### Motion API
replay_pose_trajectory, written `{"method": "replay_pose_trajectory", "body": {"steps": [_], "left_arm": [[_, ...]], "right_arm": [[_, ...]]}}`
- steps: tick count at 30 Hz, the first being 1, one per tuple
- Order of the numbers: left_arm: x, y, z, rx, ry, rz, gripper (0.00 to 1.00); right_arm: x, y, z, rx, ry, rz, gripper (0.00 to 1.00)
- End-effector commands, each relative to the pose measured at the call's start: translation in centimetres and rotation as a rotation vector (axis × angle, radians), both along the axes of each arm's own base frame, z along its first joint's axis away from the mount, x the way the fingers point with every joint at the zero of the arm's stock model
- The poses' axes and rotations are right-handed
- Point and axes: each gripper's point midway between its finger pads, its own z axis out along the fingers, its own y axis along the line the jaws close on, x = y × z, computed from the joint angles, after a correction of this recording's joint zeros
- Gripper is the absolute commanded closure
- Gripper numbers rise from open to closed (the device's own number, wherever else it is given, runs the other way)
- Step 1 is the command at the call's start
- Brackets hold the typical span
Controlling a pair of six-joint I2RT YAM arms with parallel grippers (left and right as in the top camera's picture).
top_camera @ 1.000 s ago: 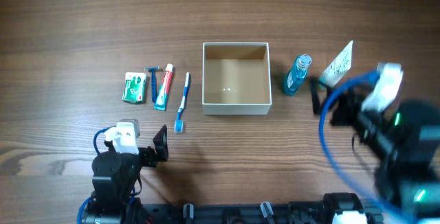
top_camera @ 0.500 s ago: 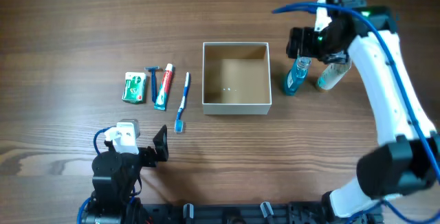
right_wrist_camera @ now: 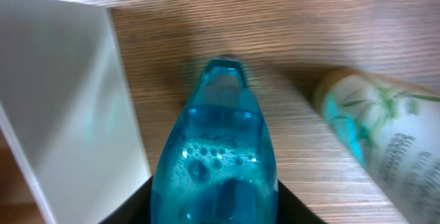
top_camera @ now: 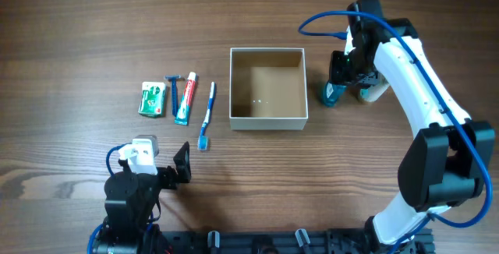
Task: Pack container
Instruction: 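Reach the right gripper to the blue mouthwash bottle and grasp it, then lift the mouthwash bottle and lower it into the white box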
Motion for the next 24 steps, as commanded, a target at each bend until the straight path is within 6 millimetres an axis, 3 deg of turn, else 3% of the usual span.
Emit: {"method": "replay_pose_trajectory", "body": {"steps": [1, 4, 6, 9, 11, 12, 15, 16, 17, 18, 20, 24], "left_arm": [[-0.1, -0.3, -0.3, 0.007, 0.001, -0.023, 0.0], [-0.1, -0.3, -0.4, 0.007, 0.002, -0.023, 0.0], [-0.1, -0.3, -0.3, 0.007, 0.001, -0.023, 0.0], [-0.1, -0.3, -0.4, 0.007, 0.002, -0.023, 0.0], [-0.1, -0.3, -0.4, 0.007, 0.002, -0.023, 0.0], [-0.1, -0.3, -0.3, 0.007, 0.001, -0.023, 0.0], [-0.1, -0.3, -0.4, 0.007, 0.002, -0.023, 0.0], [-0.1, -0.3, -0.4, 0.007, 0.002, -0.023, 0.0], [-0.1, -0.3, -0.3, 0.007, 0.001, -0.023, 0.0], [-0.1, -0.3, -0.3, 0.007, 0.001, -0.023, 0.0], [-0.1, -0.3, -0.4, 0.007, 0.002, -0.023, 0.0], [-0.1, -0.3, -0.3, 0.007, 0.001, -0.023, 0.0]], "right_arm": [[0.5, -0.8, 4.0, -0.035, -0.119, 0.003, 0.77], [-0.5, -0.5, 9.6, -0.014, -0.269, 0.01, 0.85], [-2.2, 1.0, 13.4, 0.008, -0.37, 0.055, 0.9], [-5.6, 6.0, 19.6, 0.088, -0.568, 0.21, 0.91], [-6.4, 8.6, 20.7, 0.136, -0.607, 0.257, 0.91], [-6.3, 9.9, 19.7, 0.151, -0.574, 0.26, 0.91], [-3.6, 11.4, 13.2, 0.092, -0.406, 0.281, 0.91], [-2.9, 11.5, 11.8, 0.068, -0.379, 0.282, 0.91], [-1.5, 10.8, 8.6, -0.029, -0.323, 0.264, 0.9], [-1.0, 10.9, 7.2, -0.047, -0.295, 0.265, 0.9], [0.4, 11.8, 4.7, -0.042, -0.272, 0.294, 0.89], [3.1, 11.3, 3.0, -0.058, -0.307, 0.252, 0.81]]}}
